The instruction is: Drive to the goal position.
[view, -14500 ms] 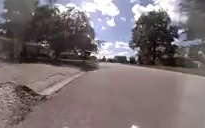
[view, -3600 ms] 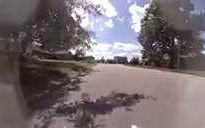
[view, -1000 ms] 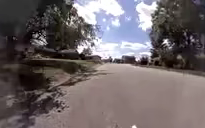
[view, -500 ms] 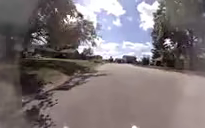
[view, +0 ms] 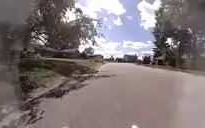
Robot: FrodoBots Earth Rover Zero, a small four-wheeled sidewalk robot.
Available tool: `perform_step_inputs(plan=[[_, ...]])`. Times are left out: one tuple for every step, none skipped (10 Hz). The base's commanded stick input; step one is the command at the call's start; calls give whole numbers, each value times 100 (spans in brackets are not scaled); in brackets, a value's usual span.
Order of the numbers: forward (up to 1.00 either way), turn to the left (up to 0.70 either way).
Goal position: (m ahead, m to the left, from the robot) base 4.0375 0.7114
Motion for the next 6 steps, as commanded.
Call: perform_step_inputs(plan=[[85,0],[85,0],[85,0],[85,0],[85,0],[85,0]])
